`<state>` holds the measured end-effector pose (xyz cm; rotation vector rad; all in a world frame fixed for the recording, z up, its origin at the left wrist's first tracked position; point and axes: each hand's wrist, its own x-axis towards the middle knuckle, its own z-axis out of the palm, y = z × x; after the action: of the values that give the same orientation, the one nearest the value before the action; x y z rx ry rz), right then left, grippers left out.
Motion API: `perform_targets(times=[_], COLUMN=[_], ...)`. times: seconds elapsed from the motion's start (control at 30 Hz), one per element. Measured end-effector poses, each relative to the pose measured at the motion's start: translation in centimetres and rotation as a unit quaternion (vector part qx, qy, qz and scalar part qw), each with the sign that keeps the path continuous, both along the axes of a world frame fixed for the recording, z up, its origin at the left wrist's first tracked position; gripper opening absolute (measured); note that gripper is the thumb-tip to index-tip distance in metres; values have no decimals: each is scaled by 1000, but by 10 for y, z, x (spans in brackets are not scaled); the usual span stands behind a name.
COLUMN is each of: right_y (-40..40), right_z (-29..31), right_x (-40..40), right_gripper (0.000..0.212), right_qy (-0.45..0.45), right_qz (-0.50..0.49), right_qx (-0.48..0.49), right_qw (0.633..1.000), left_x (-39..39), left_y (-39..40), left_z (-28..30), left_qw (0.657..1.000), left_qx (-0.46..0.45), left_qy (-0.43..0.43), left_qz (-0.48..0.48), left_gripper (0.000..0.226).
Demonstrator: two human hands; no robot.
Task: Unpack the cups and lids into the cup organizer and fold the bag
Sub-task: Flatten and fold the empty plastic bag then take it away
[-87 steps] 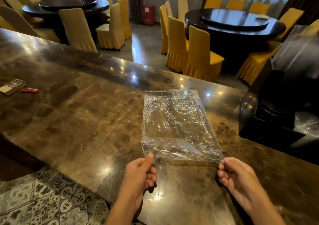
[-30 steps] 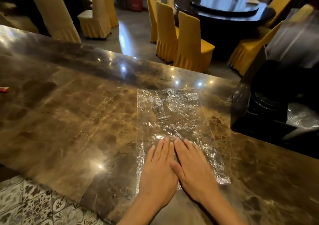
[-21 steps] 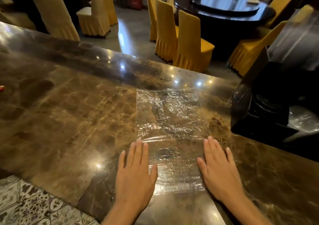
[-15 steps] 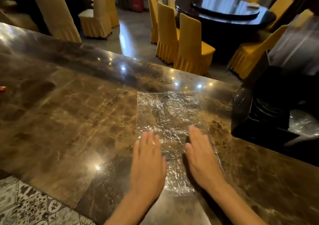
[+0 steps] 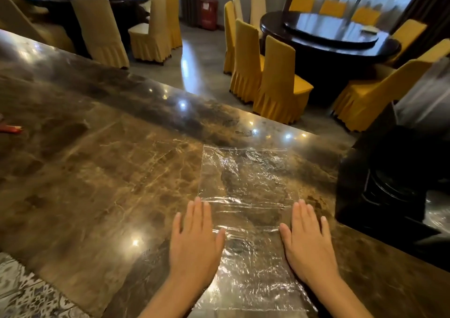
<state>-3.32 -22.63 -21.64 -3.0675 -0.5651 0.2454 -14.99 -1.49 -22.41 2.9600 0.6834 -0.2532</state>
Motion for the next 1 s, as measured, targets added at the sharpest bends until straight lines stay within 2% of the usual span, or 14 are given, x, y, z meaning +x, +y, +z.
perform_targets(times=[0.07, 0.1, 0.17, 0.2, 0.27, 0.33, 0.43, 0.53, 0.57, 0.67, 0.73, 0.8, 1.0], right_y=[14, 26, 54, 66, 77, 71, 47, 39, 45, 78, 94, 94, 53], right_z=[5, 6, 5, 4, 0, -7, -9, -2, 1, 3, -2, -6, -18], right_x=[4, 7, 12, 16, 29, 45, 65, 81, 83, 84, 88, 103, 146], right_gripper=[72, 66, 60, 58, 59, 66, 73, 76, 74, 61, 59, 61, 70], right_qy=[-12, -19, -3, 16, 21, -9, -20, -26, -40, -54, -39, -42, -9], right_qz=[-26, 4, 105, 147, 188, 186, 113, 11, 5, 116, 193, 201, 58], right_qx=[53, 100, 182, 197, 155, 77, 40, 42, 59, 140, 121, 75, 22], right_qw=[998, 995, 978, 969, 970, 980, 993, 999, 997, 982, 973, 976, 998], left_x=[17, 30, 58, 71, 86, 86, 72, 71, 78, 114, 138, 149, 134], left_y=[-1, -3, -10, -11, -4, 14, 39, 47, 45, 31, 24, 31, 90], left_z=[10, 14, 16, 15, 10, 2, -6, -4, -1, 5, 4, 1, -8], left_qw=[999, 997, 989, 985, 983, 990, 996, 998, 997, 985, 970, 966, 990], left_qx=[-15, -23, -27, -27, -12, 1, 5, 12, 17, 0, -8, 13, 23], left_qy=[-38, -74, -127, -127, -87, -65, -70, -62, -70, -132, -129, -105, -88], left_qz=[35, 19, -65, -114, -164, -126, -50, -26, -29, -110, -204, -235, -104], left_gripper=[75, 72, 65, 63, 61, 65, 69, 69, 68, 60, 58, 58, 60])
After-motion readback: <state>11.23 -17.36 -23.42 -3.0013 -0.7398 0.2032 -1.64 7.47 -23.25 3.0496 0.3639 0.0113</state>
